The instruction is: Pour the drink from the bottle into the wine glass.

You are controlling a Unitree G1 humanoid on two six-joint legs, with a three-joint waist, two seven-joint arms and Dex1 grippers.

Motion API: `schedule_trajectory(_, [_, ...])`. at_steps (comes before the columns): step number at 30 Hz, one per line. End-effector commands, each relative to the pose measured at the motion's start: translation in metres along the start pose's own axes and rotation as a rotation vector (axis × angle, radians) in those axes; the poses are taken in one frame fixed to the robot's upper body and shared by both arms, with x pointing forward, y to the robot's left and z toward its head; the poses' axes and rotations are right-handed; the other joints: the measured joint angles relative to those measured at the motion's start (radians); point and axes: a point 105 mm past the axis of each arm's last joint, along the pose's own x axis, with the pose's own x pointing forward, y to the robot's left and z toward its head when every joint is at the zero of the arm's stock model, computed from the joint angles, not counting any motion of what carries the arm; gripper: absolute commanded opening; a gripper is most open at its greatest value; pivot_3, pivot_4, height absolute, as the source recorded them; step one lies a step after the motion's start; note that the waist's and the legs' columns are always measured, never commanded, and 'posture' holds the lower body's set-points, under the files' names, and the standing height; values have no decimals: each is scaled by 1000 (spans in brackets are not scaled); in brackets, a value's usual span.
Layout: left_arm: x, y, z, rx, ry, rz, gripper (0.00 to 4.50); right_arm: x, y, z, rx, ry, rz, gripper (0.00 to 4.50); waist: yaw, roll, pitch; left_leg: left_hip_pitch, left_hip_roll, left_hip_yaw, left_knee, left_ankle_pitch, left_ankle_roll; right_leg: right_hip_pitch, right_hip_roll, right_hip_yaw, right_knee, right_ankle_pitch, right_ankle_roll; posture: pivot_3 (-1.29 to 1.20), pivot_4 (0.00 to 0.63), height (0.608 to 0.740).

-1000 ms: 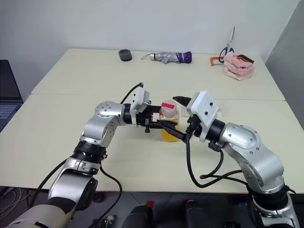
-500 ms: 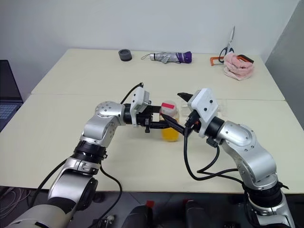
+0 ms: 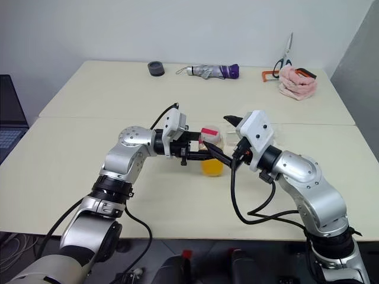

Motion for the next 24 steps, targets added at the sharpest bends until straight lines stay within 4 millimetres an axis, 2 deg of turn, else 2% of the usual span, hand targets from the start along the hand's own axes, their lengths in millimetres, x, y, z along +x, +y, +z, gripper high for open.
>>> schedule_trajectory(1, [1,0,17,57,-50,-7,1998,-5,-5,7,-33,-24,-24,4245,0,0,0,0,0,0,0,0,0,0,0,0,0,0,0,0,150,740])
schedule_trajectory(24, [0,-1,16,55,-47,-10,1996,-13,-7,7,-20,-13,-29,4245,0,0,0,0,0,0,0,0,0,0,0,0,0,0,0,0,150,740])
